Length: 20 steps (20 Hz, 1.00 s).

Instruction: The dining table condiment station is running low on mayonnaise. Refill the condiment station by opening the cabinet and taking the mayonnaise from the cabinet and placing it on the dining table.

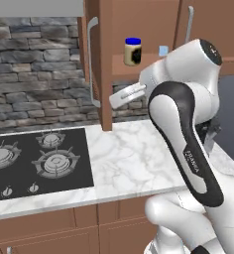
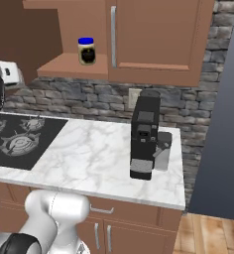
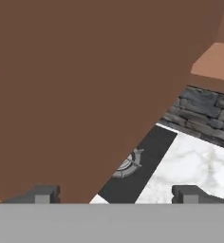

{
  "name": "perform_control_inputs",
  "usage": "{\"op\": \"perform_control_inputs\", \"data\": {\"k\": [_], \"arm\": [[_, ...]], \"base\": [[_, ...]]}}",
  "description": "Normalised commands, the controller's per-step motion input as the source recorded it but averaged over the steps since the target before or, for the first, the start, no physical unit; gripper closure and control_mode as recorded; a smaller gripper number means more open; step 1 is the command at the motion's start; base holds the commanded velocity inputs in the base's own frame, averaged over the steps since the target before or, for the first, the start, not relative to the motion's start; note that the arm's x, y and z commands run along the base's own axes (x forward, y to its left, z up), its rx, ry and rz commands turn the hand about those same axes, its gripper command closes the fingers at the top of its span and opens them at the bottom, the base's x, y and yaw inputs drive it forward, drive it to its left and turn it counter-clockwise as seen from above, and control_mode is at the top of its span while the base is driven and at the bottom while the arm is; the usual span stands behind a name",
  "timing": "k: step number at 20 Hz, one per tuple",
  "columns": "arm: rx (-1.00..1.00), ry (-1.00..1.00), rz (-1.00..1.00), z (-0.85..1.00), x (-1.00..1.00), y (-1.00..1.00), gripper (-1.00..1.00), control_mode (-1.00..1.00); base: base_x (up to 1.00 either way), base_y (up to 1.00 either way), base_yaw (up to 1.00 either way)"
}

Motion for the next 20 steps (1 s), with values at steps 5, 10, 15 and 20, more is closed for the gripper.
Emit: {"op": "perform_control_inputs", "data": {"k": [5, 10, 15, 20], "arm": [[-0.11, -0.02, -0.33, 0.47, 0.26, -1.0, -1.0, -1.0], [-0.03, 0.0, -0.48, 0.36, 0.69, -0.64, -1.0, -1.0], [0.0, -0.03, -0.44, 0.06, 1.0, -0.08, -1.0, -1.0], [0.01, -0.08, -0.09, 0.04, 1.0, -0.09, -1.0, -1.0]], "base": [[0.0, 0.0, 0.0], [0.0, 0.0, 0.0], [0.0, 0.0, 0.0], [0.0, 0.0, 0.0]]}}
